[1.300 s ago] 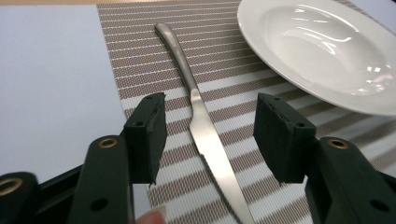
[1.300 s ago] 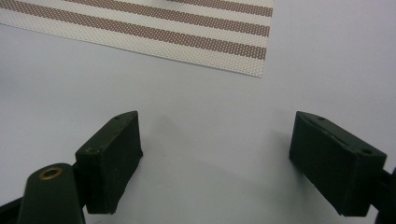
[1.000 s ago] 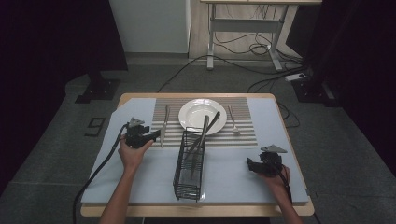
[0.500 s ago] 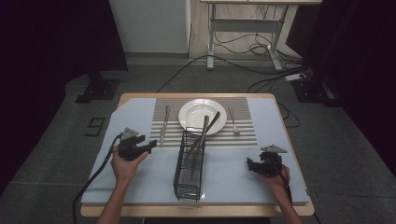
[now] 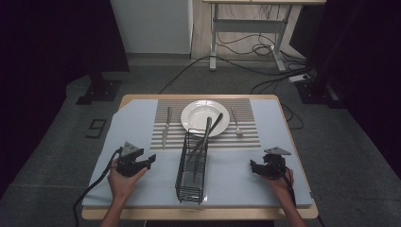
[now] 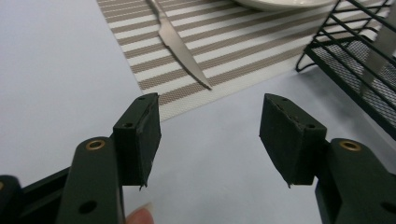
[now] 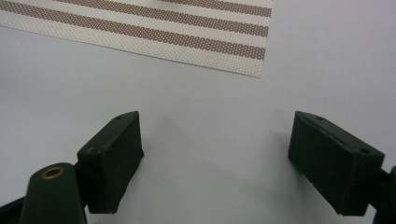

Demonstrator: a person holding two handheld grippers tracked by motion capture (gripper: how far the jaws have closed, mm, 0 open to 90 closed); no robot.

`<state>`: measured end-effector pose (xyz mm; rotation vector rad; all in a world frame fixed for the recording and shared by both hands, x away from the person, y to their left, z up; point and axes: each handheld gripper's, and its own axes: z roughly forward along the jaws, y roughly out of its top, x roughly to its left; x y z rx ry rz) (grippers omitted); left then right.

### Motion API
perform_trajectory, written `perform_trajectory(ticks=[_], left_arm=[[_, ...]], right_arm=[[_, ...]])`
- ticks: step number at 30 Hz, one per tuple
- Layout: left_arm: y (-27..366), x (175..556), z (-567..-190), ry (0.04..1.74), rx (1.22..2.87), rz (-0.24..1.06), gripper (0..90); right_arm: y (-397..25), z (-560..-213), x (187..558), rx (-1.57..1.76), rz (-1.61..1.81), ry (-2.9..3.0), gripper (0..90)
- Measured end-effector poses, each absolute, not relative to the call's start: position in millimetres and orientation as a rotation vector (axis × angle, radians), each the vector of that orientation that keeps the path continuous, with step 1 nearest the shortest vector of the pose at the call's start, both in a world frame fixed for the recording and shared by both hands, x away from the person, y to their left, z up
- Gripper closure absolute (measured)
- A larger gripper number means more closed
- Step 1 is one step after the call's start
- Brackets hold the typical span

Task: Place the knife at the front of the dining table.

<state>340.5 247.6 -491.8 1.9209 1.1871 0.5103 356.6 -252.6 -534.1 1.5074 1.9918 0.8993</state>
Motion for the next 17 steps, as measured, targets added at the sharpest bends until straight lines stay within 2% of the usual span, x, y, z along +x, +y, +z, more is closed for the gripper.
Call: perform_trajectory(ticks=[17], left_arm=[[245.9, 338.5, -494.9, 1.19, 1.938, 0.536, 38.1]], right_arm=[[-252.5, -534.1, 356.7, 1.507, 0.9, 1.993, 17.1]])
